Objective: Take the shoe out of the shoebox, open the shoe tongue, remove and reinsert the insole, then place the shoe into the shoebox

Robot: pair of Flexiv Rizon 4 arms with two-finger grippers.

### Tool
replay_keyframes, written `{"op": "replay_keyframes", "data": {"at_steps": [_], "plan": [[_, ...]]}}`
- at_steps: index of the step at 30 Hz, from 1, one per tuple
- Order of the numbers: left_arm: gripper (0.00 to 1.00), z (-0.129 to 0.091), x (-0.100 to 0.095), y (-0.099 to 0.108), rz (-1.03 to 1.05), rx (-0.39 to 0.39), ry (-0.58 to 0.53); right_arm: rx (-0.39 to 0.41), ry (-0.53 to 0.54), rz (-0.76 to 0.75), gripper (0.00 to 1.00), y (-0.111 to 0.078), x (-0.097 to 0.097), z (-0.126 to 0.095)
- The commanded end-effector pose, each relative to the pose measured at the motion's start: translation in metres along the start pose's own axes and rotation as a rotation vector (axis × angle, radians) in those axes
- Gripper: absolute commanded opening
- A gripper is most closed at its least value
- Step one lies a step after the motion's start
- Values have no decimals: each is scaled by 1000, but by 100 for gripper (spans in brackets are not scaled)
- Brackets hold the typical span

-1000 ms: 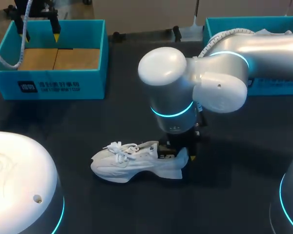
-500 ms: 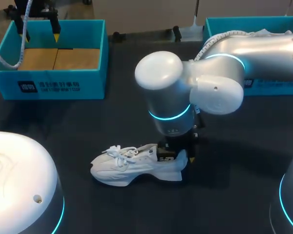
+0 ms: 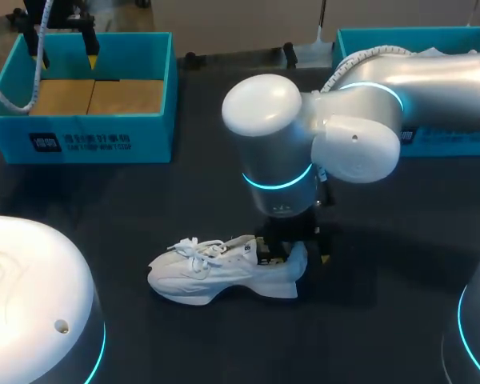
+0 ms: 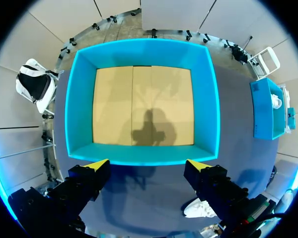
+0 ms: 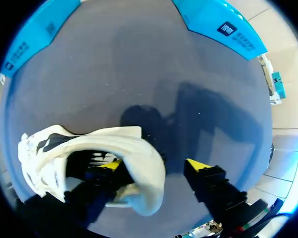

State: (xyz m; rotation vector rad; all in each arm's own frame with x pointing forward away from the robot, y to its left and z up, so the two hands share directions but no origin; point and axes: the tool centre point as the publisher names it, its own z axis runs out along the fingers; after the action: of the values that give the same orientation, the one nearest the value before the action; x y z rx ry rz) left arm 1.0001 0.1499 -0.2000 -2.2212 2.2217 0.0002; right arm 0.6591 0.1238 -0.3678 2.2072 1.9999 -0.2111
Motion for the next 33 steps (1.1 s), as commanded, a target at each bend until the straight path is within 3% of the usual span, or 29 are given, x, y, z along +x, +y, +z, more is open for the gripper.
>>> {"op": "replay_keyframes", "data": {"at_steps": [1,5,6,12,15,17,18,28,29,30,32,33], "plan": [[100,0,0,0,0,0,0,-7,50,-14,100,-3,-10,-24],[100,0,0,0,0,0,0,-24,133,-69,100,-2,-17,-47],[100,0,0,0,0,0,0,-38,236,-115,100,-1,-22,-57],[100,0,0,0,0,0,0,-84,323,-241,100,0,-32,-78],[100,0,0,0,0,0,0,-115,485,-471,100,4,-38,-87],[100,0,0,0,0,0,0,-193,634,-729,100,2,-39,-89],[100,0,0,0,0,0,0,-169,609,-792,100,2,-41,-88],[100,0,0,0,0,0,0,-169,609,-792,100,2,-41,-88],[100,0,0,0,0,0,0,-212,716,-843,100,5,-42,-84],[100,0,0,0,0,0,0,-310,886,-885,100,6,-46,-80],[100,0,0,0,0,0,0,-388,1014,-950,100,10,-53,-71],[100,0,0,0,0,0,0,-442,1145,-987,100,12,-58,-66]]}}
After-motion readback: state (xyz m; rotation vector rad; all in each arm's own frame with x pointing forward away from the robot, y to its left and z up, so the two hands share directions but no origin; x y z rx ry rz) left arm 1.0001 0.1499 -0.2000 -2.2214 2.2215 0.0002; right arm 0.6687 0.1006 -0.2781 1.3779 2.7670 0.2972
